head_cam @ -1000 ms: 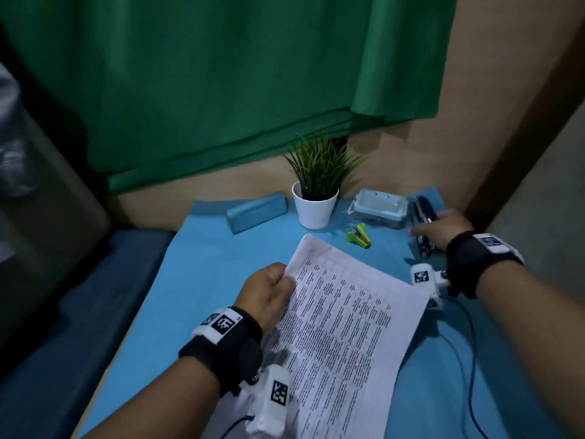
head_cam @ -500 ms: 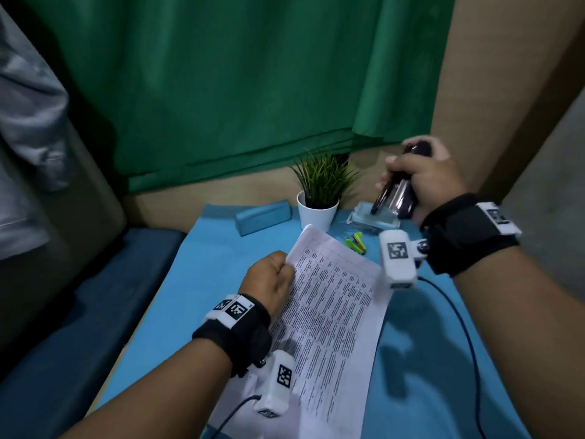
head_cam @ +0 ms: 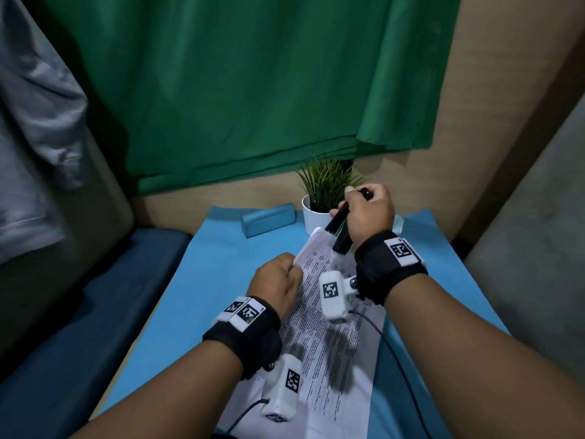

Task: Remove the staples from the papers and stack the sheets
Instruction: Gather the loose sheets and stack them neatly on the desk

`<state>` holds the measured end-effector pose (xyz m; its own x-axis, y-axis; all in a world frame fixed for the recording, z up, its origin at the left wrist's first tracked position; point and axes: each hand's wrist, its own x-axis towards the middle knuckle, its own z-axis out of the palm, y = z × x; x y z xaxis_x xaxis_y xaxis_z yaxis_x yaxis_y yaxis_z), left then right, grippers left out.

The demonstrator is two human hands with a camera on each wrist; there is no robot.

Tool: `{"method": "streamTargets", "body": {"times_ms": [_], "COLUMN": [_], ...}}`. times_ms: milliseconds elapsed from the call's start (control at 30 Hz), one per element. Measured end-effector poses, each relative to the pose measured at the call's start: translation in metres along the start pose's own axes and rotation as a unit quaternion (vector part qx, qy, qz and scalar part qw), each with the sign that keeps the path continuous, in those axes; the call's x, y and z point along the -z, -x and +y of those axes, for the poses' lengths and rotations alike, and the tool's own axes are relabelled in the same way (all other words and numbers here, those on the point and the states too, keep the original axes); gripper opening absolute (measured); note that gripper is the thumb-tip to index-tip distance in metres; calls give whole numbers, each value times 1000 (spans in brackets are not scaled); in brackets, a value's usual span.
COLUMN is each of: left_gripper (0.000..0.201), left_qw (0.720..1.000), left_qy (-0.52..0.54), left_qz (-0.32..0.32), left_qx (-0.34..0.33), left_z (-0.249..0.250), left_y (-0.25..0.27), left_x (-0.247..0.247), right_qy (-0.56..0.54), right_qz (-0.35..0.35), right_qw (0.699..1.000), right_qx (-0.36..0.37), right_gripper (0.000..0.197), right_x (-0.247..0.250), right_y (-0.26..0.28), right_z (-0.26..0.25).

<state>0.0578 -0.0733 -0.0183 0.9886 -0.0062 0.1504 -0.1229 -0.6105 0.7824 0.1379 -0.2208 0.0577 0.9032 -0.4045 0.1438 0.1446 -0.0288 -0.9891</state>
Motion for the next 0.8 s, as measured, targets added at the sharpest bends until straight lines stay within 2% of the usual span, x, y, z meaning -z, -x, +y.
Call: {"method": "streamTargets", "body": {"times_ms": [100,267,400,567,733,800], "left_gripper": [35,39,33,17,37,31], "left_qw": [1000,1000,999,999,999,999], "left_qy": [-10,-20,-18,-23,-23,-7], "left_qz": [-2,-1,-8,-4,-26,-42], "left_qx": [-3,-10,-34,-44,-33,-10], "left_z": [4,7,8,8,6,2], "left_y": [1,4,8,12,11,9], "left_x": [-2,-7,-11,-18,-14,-12], "right_qy": [44,55,68,37,61,67], "right_qz": [-15,1,-8,-27,-14,-16], "right_qw": [999,997,997,999,997,995], "right_qx": [25,47,40,-9,-44,-70], "right_gripper": [19,22,31,32,21,15], "right_x": [-9,-16,-12,-11,-11,-5], "right_y": [-1,0,3,-5,-12,-18], "right_z": [9,4,0,6,18,19]}}
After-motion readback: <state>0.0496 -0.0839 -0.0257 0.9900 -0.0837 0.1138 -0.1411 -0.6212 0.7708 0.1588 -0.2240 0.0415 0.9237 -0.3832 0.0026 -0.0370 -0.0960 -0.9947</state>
